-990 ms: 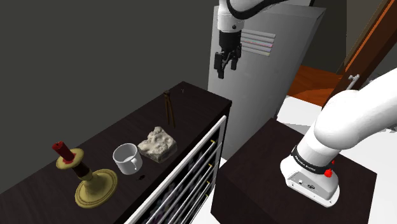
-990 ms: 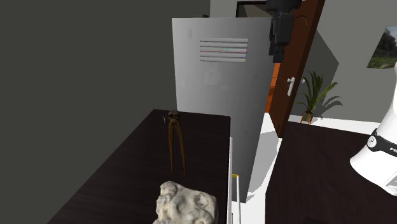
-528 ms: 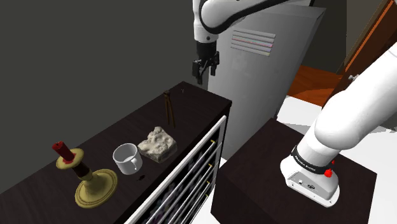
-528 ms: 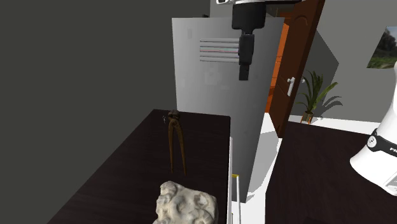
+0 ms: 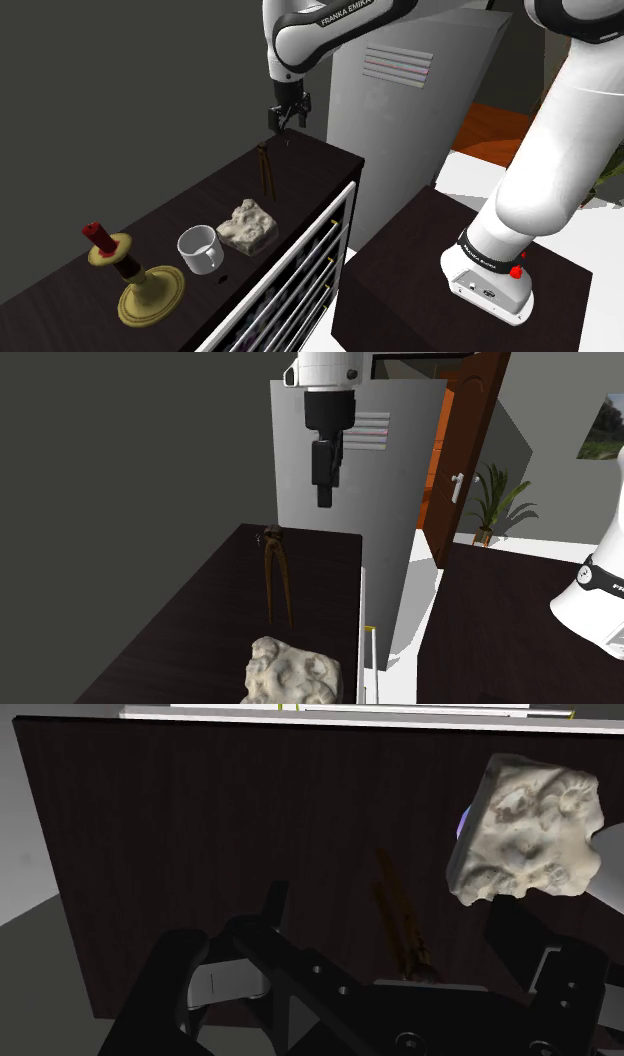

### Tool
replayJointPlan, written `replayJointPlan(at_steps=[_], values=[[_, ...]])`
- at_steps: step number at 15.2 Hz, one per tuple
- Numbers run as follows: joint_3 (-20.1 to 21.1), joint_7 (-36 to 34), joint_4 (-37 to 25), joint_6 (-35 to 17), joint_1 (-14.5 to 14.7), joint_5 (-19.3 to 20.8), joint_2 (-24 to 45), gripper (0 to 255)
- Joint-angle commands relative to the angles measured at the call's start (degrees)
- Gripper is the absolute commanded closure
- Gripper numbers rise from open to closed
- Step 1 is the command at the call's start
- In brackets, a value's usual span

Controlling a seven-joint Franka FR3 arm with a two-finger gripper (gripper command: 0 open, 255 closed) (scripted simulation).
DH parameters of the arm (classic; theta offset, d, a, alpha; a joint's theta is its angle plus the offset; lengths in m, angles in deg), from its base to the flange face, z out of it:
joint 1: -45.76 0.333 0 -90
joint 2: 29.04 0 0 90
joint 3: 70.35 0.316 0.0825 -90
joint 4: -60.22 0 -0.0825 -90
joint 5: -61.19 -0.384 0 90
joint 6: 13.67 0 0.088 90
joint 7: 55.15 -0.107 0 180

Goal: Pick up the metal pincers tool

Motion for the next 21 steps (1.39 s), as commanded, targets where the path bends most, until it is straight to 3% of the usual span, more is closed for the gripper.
replayJointPlan(at_steps=[1,7,17,18,21], values=[[0.38,-1.25,-3.77,-0.71,0.76,1.29,4.32,0],[0.47,-4.1,-18.11,-0.31,3.97,5.24,17.9,0],[0.03,-4.69,-15.77,-5.13,4.28,6.11,20.43,0],[0.02,-4.71,-15.89,-5.12,4.31,6.14,20.55,255],[0.01,-4.68,-15.77,-5.18,4.27,6.12,20.49,255]])
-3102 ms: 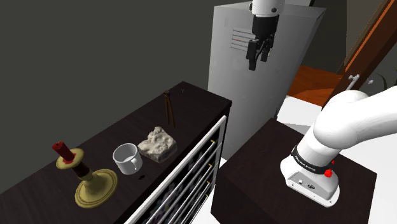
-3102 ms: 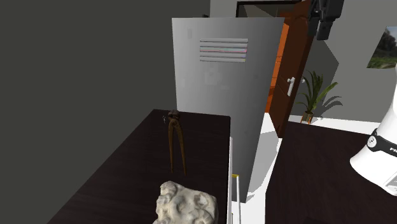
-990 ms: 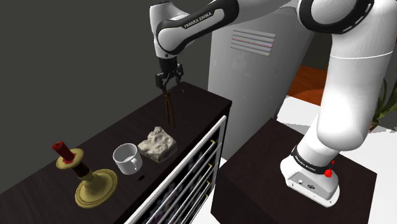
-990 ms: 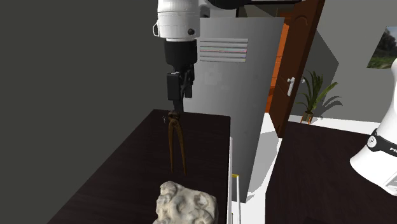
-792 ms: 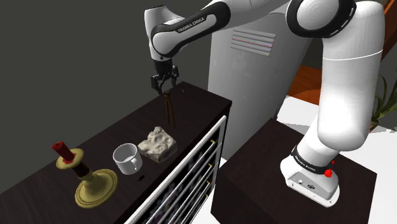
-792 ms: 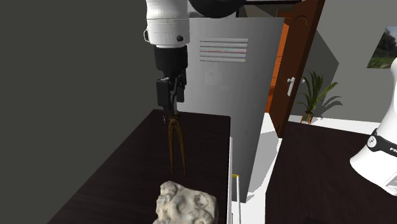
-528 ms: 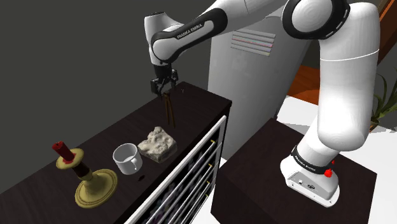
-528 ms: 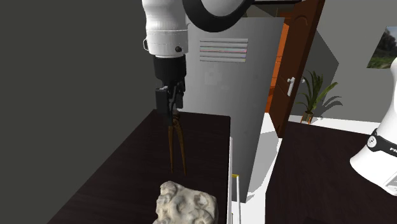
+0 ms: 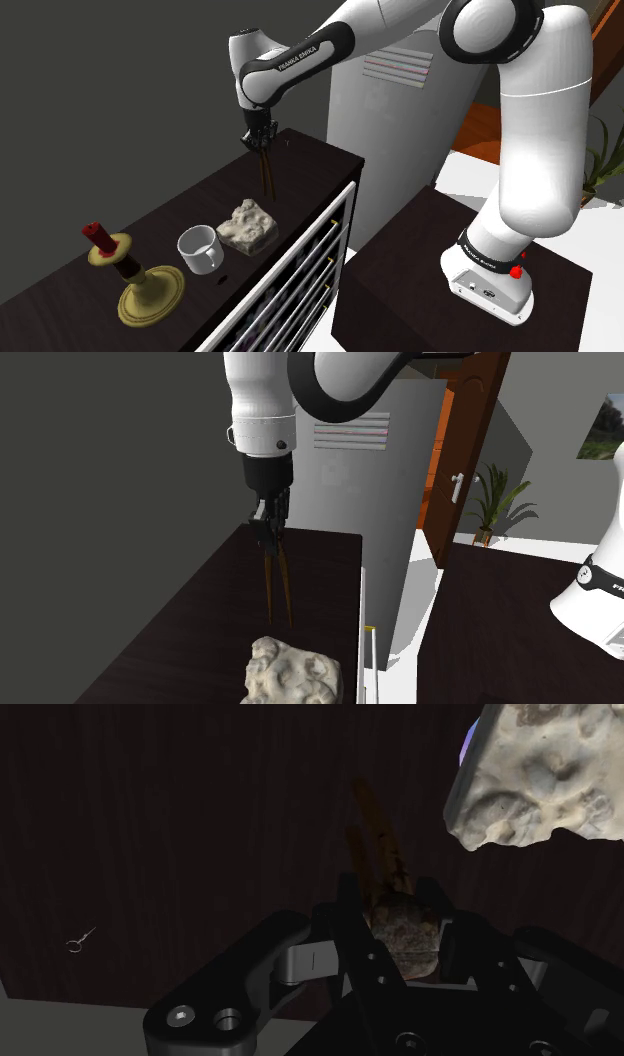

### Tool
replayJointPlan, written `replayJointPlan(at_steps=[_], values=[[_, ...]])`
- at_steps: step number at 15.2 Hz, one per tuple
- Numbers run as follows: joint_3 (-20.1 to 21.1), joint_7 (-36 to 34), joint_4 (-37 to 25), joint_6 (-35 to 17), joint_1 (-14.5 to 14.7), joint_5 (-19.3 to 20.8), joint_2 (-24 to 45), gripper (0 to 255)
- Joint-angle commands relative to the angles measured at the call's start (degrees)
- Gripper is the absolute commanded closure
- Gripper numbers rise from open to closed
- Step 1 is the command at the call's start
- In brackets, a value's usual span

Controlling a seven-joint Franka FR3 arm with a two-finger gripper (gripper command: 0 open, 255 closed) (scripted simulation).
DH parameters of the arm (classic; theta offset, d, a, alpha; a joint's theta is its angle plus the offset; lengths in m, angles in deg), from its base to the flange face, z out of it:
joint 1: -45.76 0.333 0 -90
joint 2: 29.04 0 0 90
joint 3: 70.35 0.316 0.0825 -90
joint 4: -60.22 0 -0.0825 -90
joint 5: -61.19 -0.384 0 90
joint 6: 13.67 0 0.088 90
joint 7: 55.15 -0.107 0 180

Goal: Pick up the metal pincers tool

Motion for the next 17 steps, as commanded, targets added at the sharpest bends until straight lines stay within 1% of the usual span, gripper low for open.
replayJointPlan(at_steps=[1,6,17], values=[[0.0,0.0,0.03,-0.02,0.0,0.0,0.01,255],[0.01,-0.02,0.03,0.03,0.01,-0.01,-0.04,255],[0.52,0.75,-4.3,7.19,-0.17,-1.1,-2.97,255]])
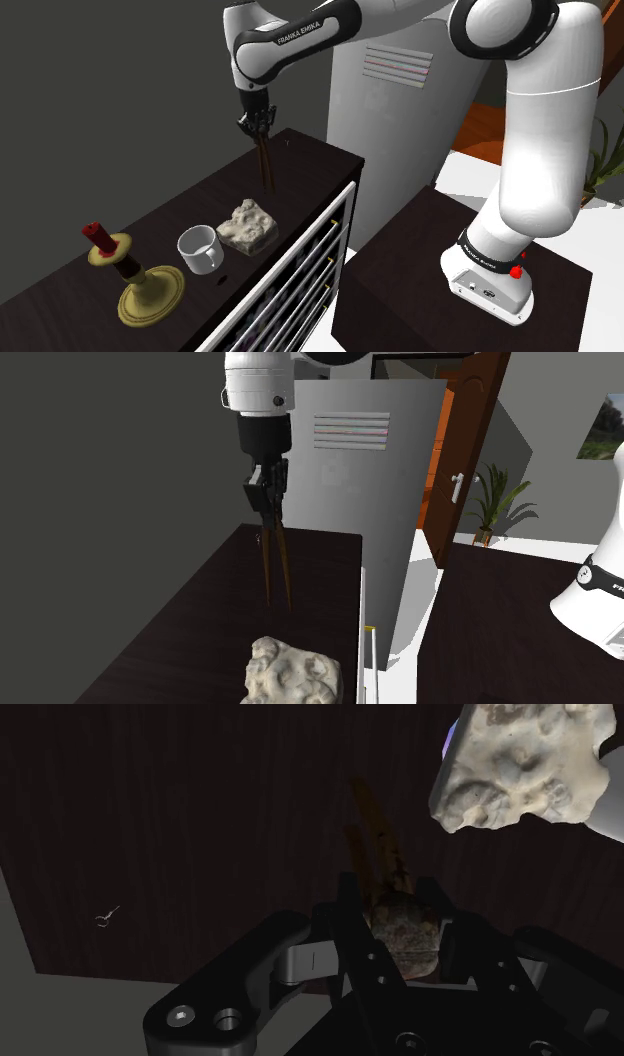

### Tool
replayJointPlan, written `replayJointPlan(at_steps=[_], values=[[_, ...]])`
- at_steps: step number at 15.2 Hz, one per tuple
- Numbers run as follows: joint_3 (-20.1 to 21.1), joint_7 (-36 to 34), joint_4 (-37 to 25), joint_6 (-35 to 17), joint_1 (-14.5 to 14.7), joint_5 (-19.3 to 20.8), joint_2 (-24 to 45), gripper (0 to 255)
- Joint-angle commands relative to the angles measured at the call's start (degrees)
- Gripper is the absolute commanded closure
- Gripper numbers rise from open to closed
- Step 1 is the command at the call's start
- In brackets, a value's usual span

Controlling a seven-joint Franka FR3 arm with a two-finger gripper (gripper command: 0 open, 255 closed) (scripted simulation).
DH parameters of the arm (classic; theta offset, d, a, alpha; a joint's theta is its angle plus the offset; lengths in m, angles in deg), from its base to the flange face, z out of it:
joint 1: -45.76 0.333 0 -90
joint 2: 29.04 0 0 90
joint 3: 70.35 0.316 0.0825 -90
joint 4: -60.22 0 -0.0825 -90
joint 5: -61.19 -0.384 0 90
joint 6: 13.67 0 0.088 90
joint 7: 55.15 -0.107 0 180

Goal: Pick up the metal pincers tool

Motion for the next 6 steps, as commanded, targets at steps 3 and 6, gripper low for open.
replayJointPlan(at_steps=[3,6], values=[[0.14,0.26,-1.76,2.67,-0.05,-0.34,-0.94,255],[0.18,0.33,-2.37,3.47,-0.04,-0.42,-1.14,255]])
